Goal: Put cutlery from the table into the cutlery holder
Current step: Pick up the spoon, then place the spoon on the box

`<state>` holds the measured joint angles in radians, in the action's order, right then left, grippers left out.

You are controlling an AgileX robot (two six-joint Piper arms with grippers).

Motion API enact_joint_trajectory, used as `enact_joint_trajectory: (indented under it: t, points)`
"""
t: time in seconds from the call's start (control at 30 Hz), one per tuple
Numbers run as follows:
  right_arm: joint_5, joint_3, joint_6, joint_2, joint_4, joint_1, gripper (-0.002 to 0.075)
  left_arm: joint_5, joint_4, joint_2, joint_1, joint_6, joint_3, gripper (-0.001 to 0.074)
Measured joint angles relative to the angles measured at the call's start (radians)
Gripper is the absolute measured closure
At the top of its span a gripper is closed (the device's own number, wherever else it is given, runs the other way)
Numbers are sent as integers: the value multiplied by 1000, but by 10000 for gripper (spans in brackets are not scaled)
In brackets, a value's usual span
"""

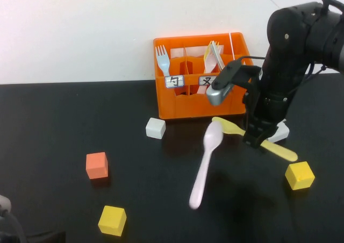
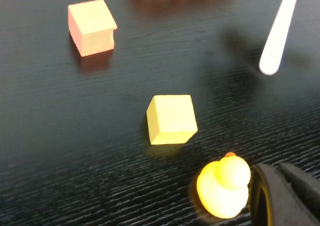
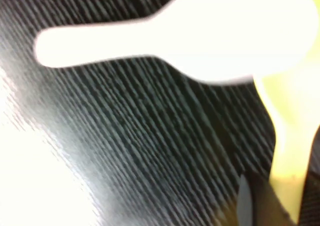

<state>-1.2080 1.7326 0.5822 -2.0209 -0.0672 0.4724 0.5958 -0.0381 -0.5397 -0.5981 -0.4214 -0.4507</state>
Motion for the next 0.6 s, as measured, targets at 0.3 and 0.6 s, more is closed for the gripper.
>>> enact_joint_trajectory:
  t: [0.3, 0.6]
  points:
    - [3, 5, -37, 0, 67, -2, 586, 0, 0, 0, 0, 0, 0, 736]
    - [198, 26, -38, 0, -126, -2, 586, -12, 5, 0, 0, 0, 0, 736]
